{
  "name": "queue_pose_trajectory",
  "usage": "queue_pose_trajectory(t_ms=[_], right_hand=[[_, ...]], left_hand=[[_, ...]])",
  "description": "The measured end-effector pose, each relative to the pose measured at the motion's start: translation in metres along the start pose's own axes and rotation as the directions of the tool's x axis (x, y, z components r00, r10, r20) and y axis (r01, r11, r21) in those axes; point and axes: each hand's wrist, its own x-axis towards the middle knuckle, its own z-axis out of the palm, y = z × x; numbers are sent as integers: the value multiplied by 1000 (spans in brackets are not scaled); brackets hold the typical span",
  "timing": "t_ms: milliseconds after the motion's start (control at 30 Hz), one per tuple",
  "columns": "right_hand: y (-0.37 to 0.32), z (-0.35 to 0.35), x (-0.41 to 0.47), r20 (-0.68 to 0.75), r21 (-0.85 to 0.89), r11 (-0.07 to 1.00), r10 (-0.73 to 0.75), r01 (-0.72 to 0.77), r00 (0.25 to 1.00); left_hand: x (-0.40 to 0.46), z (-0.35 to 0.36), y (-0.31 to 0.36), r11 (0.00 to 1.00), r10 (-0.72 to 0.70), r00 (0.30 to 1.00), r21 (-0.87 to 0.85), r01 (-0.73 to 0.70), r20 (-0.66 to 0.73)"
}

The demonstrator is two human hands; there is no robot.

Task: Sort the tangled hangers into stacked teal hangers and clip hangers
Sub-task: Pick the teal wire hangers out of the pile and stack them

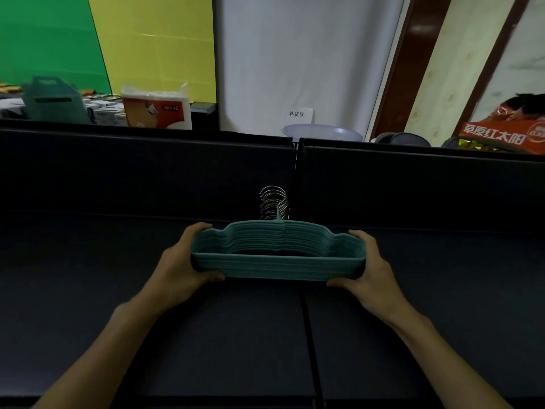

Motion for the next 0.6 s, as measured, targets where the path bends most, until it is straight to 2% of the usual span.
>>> queue_pose_trajectory(t_ms=[300, 600], right_hand=[[-4, 7, 4, 3, -3, 1000, -15, 15, 1000], [0, 7, 10, 14, -3, 1000, -23, 23, 1000]], left_hand=[[-4, -3, -1, 997, -40, 996, -74, 34, -75], [2, -3, -2, 998, -34, 998, -56, 31, -55]])
